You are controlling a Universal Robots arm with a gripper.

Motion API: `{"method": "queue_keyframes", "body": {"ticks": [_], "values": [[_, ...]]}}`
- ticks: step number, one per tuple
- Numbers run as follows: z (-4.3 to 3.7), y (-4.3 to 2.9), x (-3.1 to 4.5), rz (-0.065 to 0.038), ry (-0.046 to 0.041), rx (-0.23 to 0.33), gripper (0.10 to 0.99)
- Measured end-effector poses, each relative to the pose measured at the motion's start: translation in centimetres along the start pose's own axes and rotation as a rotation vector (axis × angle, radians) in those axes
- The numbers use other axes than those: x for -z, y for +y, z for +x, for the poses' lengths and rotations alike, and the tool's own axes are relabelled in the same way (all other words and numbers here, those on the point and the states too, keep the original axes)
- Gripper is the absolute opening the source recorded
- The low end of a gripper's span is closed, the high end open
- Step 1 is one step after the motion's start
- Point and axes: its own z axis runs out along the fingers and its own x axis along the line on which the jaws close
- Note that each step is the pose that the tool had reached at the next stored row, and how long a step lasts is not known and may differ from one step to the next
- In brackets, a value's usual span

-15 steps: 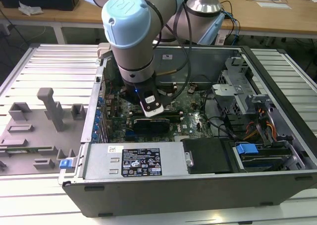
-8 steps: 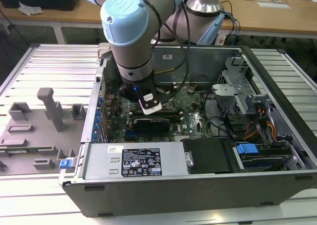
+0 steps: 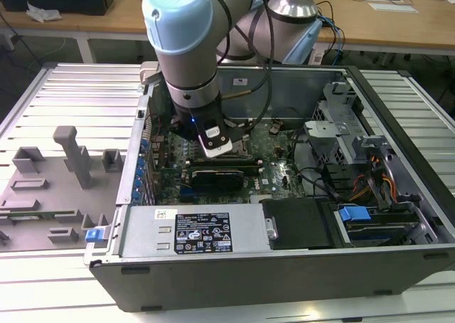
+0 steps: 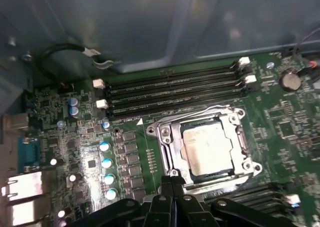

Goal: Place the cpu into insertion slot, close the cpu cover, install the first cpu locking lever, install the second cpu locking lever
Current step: 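Install the second cpu locking lever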

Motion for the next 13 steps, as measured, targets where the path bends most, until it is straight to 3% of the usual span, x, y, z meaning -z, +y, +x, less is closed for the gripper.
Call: {"method": "queue_keyframes", "body": {"ticks": [3,5,7,9,10,13], "values": [[-0.08,0.32,1.07,0.009,-0.0016,0.001,0.106],[-0.22,0.76,2.53,0.026,-0.0047,0.004,0.106],[-0.3,1.04,3.46,0.056,-0.0101,0.008,0.106],[-0.37,1.06,3.54,0.083,-0.0144,0.01,0.106],[-0.46,1.08,3.53,0.091,-0.0158,0.011,0.106],[-1.35,1.18,3.42,0.092,-0.0141,0.009,0.106]]}}
